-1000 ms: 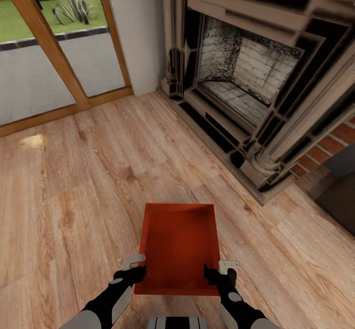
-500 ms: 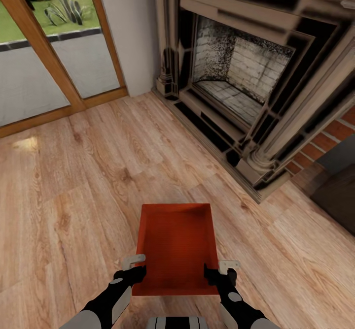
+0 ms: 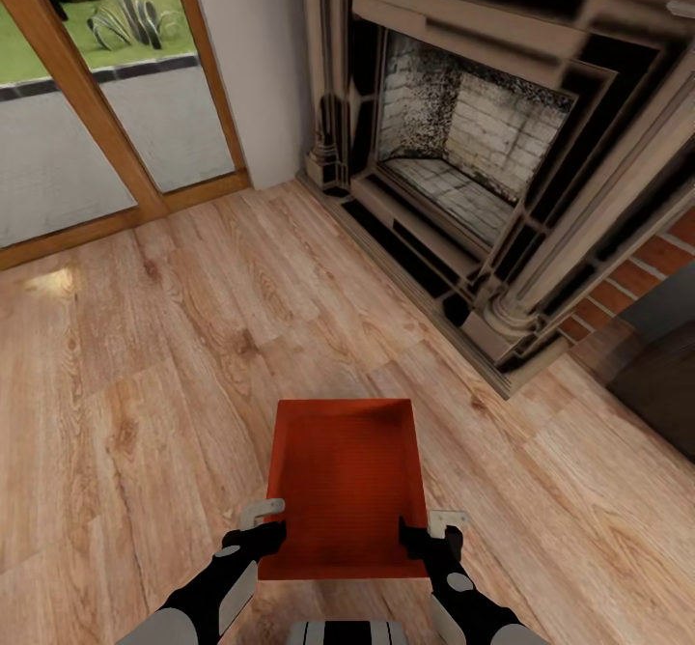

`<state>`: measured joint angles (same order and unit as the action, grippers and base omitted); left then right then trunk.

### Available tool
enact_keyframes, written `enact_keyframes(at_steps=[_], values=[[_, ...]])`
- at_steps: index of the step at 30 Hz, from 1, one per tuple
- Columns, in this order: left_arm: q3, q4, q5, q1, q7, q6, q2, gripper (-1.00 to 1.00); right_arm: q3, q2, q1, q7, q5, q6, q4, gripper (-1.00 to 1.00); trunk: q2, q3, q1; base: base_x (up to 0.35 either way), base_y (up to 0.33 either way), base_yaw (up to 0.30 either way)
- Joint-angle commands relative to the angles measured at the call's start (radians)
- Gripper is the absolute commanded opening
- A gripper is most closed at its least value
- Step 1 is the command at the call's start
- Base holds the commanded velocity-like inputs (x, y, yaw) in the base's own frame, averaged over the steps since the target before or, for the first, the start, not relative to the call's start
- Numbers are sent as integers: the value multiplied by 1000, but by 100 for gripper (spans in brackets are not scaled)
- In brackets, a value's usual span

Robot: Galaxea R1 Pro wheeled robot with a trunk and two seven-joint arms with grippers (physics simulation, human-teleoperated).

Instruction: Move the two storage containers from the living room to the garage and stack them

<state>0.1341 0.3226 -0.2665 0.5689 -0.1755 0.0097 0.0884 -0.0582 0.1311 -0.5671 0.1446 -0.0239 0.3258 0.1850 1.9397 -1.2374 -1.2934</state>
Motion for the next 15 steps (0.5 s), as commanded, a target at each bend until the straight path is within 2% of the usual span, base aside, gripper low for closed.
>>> enact_keyframes(at_steps=[1, 15], values=[[9, 1, -10, 0, -7, 1, 0, 100, -6, 0, -1, 7, -3, 2, -1, 100, 0, 0, 0, 0, 0, 0], [9, -1, -8, 0, -7, 2, -3, 100, -8, -5, -1, 5, 5, 2, -1, 100, 0, 0, 0, 0, 0, 0]])
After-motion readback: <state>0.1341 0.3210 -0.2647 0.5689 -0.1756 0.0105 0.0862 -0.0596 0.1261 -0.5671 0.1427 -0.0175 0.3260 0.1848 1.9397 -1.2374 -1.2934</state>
